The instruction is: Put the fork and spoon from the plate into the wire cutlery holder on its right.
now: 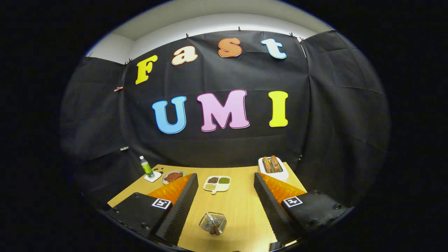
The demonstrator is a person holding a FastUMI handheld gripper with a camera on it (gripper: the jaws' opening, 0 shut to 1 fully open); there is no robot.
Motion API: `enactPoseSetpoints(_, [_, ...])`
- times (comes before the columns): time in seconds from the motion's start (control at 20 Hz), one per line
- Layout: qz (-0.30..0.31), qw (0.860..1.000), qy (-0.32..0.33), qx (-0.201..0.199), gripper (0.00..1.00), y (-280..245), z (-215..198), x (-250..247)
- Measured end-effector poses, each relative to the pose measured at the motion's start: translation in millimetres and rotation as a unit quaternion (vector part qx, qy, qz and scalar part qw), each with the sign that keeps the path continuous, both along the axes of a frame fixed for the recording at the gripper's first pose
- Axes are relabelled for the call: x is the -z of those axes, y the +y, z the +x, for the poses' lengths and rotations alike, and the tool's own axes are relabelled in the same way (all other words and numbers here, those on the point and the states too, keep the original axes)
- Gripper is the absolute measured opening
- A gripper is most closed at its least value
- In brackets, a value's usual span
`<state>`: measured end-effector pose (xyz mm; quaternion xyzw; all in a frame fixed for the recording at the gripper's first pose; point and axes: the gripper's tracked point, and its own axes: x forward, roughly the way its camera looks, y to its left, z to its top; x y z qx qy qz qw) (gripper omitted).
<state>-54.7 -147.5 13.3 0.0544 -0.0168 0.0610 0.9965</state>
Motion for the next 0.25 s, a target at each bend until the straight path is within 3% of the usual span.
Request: enactPoseSetpoints(0.25, [0.004, 1.0, -0.001, 0.004, 0.99, -15.9, 9.1, -2.8])
